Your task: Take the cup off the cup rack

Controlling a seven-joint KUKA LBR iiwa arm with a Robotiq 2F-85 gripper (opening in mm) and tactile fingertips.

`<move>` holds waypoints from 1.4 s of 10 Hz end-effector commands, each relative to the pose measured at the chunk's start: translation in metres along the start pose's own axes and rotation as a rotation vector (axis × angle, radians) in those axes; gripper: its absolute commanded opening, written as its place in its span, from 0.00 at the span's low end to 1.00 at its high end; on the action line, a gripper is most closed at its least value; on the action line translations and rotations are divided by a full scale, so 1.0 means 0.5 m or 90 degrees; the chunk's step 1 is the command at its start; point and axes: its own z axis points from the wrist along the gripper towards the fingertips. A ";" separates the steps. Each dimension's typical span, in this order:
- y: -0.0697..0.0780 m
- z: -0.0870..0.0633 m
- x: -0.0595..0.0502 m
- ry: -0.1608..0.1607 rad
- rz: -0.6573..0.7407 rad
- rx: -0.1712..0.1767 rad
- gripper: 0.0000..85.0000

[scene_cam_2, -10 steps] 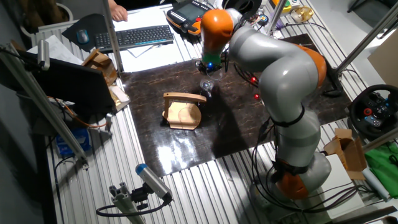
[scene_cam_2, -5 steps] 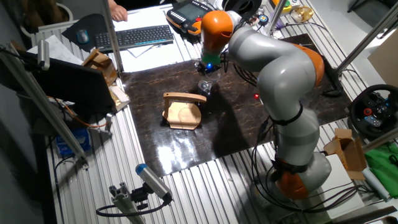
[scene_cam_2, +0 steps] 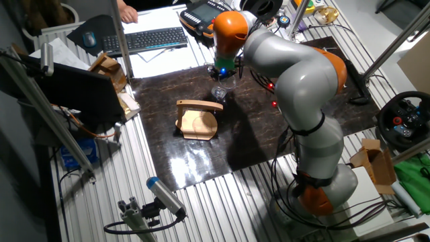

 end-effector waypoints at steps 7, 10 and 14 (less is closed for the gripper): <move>0.061 -0.080 -0.003 0.067 0.063 -0.019 0.20; 0.065 -0.098 0.002 0.083 0.047 -0.044 0.11; 0.074 -0.160 0.027 0.120 -0.012 -0.075 0.02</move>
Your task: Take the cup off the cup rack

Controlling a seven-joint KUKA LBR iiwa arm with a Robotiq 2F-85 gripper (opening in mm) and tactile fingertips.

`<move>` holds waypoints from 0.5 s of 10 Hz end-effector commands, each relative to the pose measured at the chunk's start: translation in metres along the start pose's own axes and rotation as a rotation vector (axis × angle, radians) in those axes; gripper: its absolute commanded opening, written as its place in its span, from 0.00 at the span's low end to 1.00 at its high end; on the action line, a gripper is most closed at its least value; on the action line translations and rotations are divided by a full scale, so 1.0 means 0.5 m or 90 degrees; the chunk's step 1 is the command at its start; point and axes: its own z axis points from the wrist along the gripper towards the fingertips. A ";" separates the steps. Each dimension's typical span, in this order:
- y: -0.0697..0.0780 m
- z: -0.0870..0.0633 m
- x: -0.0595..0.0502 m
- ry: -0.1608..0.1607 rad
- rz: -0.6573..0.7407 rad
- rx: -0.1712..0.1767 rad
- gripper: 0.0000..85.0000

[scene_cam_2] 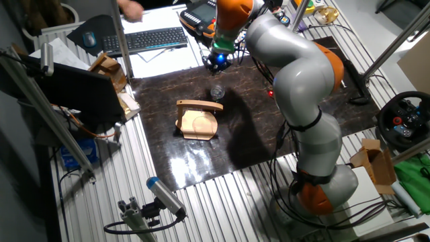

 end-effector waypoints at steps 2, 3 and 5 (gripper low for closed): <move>0.011 -0.020 0.024 0.001 -0.030 0.008 0.02; 0.015 -0.024 0.028 0.003 -0.044 0.008 0.02; 0.020 -0.026 0.030 0.006 -0.044 0.003 0.02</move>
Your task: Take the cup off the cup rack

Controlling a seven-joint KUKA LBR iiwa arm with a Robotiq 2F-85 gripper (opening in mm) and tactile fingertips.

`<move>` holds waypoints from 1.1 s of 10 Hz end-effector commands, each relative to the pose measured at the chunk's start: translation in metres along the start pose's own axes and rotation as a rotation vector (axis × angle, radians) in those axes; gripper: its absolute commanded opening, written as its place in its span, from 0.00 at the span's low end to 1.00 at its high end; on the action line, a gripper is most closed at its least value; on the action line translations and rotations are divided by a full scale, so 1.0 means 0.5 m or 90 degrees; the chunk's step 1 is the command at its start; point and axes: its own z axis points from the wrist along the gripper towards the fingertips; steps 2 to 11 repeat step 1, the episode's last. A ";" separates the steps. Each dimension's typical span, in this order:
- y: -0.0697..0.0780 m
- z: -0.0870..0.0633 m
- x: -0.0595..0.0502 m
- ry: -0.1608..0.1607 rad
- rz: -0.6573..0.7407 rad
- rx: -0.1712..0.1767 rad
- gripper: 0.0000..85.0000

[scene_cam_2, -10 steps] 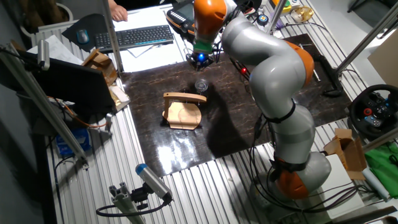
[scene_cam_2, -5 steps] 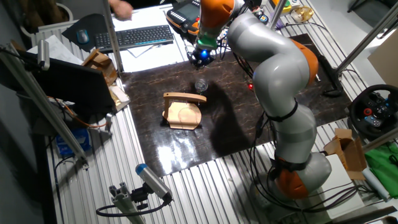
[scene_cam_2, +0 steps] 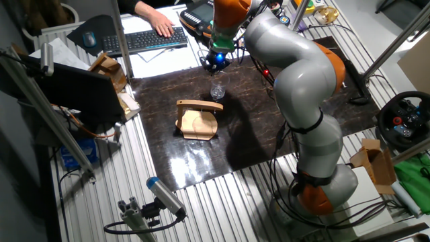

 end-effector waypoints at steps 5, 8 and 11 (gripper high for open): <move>0.000 -0.001 0.000 0.003 -0.001 -0.004 0.02; 0.000 -0.001 0.000 0.003 -0.001 -0.004 0.02; 0.000 -0.001 0.000 0.003 -0.001 -0.004 0.02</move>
